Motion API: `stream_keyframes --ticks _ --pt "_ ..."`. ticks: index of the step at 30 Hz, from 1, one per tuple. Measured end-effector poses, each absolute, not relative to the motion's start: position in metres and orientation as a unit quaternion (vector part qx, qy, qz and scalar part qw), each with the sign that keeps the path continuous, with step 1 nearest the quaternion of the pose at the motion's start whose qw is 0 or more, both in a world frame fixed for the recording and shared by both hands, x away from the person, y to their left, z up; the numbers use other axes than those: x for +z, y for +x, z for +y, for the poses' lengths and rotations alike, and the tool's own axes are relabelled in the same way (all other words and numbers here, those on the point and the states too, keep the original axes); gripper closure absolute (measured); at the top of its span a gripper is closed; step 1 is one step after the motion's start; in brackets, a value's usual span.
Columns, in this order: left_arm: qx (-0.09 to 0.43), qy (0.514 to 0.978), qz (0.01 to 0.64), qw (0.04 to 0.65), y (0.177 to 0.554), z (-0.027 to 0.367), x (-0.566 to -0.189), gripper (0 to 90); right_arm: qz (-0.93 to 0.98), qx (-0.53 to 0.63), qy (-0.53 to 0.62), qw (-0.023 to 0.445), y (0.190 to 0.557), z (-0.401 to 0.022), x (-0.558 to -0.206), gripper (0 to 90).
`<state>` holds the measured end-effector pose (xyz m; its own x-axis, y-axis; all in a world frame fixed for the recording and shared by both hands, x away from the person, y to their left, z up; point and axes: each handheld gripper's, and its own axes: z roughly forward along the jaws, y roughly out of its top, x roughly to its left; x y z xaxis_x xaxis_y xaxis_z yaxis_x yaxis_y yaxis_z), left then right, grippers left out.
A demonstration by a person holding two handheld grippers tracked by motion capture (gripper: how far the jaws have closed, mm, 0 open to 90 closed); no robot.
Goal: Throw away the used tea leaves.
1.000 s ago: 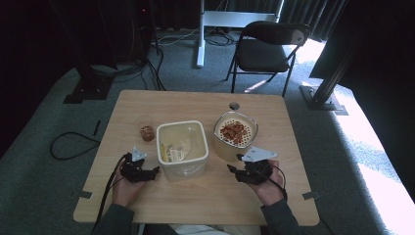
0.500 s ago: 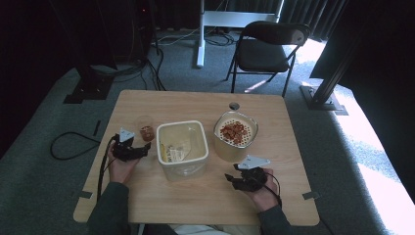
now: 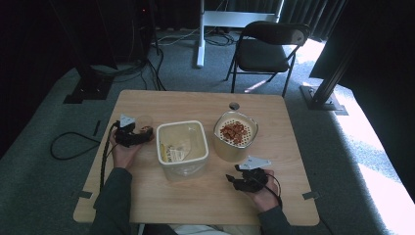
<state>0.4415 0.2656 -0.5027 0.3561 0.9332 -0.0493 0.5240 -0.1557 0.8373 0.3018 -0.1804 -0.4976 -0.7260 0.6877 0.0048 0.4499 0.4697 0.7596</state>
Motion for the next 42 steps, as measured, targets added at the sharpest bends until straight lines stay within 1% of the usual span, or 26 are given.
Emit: stream_keyframes --ticks 1,2,3,6,8,10,14,17,20,23,29,35,42 --pt "0.253 0.717 0.508 0.405 0.442 0.266 -0.503 17.1 0.844 0.389 0.337 0.153 0.302 -0.180 -0.498 46.2" --pt "0.256 0.718 0.508 0.402 0.443 0.265 -0.504 20.4 0.843 0.390 0.338 0.153 0.302 -0.181 -0.498 46.2" --pt "0.261 0.718 0.508 0.399 0.444 0.264 -0.505 20.4 0.843 0.390 0.338 0.153 0.302 -0.181 -0.498 46.2" --pt "0.259 0.716 0.505 0.407 0.445 0.264 -0.506 30.0 0.843 0.390 0.338 0.154 0.302 -0.181 -0.498 46.2" --pt "0.267 0.717 0.502 0.405 0.444 0.262 -0.506 30.0 0.842 0.390 0.338 0.154 0.302 -0.181 -0.498 46.2" --pt "0.269 0.719 0.498 0.404 0.444 0.262 -0.505 34.0 0.842 0.389 0.340 0.153 0.303 -0.181 -0.499 46.2" --pt "0.267 0.718 0.493 0.412 0.441 0.262 -0.502 36.8 0.842 0.391 0.339 0.154 0.303 -0.181 -0.499 46.2" --pt "0.263 0.713 0.488 0.430 0.437 0.263 -0.494 37.7 0.841 0.394 0.337 0.155 0.303 -0.180 -0.497 46.2" --pt "0.258 0.715 0.484 0.434 0.435 0.262 -0.486 37.9 0.840 0.396 0.335 0.156 0.303 -0.180 -0.495 46.2" --pt "0.260 0.728 0.458 0.439 0.429 0.254 -0.466 38.0 0.838 0.404 0.333 0.156 0.304 -0.179 -0.489 46.2" --pt "0.270 0.727 0.435 0.457 0.424 0.242 -0.432 38.0 0.834 0.417 0.321 0.166 0.305 -0.177 -0.477 46.2" --pt "0.263 0.732 0.414 0.473 0.422 0.229 -0.398 37.9 0.826 0.432 0.316 0.176 0.307 -0.175 -0.465 46.2" --pt "0.256 0.737 0.386 0.493 0.419 0.209 -0.369 38.0 0.808 0.457 0.318 0.193 0.313 -0.178 -0.442 45.2"
